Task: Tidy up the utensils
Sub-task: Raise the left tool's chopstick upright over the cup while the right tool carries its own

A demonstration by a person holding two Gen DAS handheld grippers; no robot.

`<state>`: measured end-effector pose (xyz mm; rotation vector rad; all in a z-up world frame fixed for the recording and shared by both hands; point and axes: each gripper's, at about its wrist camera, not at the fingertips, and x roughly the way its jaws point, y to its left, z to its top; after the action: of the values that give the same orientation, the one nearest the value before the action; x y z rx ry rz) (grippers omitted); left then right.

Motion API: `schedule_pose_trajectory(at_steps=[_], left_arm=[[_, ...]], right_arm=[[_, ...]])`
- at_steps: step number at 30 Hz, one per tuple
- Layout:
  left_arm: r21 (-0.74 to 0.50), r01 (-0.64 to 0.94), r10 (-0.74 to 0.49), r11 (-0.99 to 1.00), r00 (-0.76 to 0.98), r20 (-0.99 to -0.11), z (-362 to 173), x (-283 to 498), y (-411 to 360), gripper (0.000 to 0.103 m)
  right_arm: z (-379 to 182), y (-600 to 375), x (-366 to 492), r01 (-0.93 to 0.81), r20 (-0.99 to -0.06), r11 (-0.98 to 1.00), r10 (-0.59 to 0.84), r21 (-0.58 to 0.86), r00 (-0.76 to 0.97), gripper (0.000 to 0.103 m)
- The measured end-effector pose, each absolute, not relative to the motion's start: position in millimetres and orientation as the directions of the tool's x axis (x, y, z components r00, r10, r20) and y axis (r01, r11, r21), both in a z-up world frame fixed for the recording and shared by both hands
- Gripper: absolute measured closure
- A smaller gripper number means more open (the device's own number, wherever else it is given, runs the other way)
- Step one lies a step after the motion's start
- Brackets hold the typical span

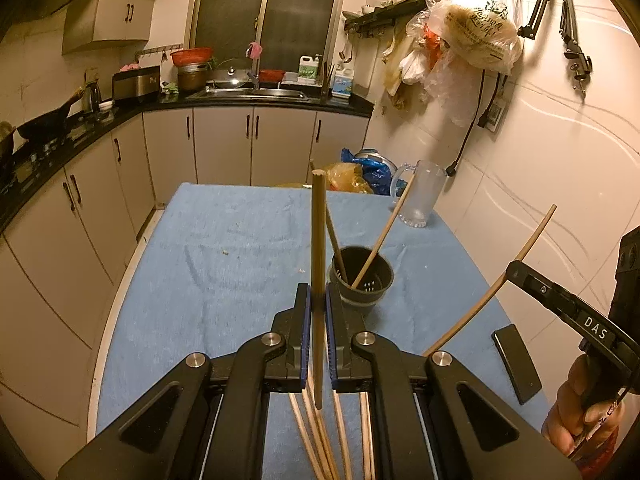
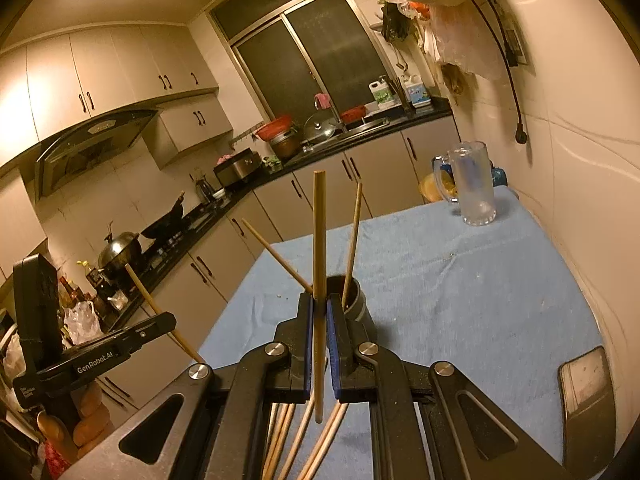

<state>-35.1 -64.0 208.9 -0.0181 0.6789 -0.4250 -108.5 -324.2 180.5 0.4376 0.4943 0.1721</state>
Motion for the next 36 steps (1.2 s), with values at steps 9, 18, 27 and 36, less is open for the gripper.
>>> schedule_pose_trajectory(at_steps=[9,18,27,36], left_arm=[[-0.136,0.405,-0.406,0.904,0.716,-0.568,239,-26,-79,0.096],[-0.125,0.418,-0.418,0.9,0.745,-0.52,272,-8,-96,0.096],[-0.159,0.42,-0.441,0.893,0.754,-0.486,292,27,-110,0.096],[-0.21,0.412,-0.457,0.886,0.708,-0.539,262,68,-125,0.096]], right_arm=[[203,-331,-100,-0.057,-0.387,0.886,0.258,0.461,0.885,0.095],[222,-339,-75,-0.047,-0.368,0.881,0.245,0.471,0.897,0.095],[236,-352,-45,-0.029,-0.338,0.866,0.225,0.499,0.914,0.095],[214,-359,-11,0.015,-0.393,0.862,0.216,0.507,0.894,0.095]])
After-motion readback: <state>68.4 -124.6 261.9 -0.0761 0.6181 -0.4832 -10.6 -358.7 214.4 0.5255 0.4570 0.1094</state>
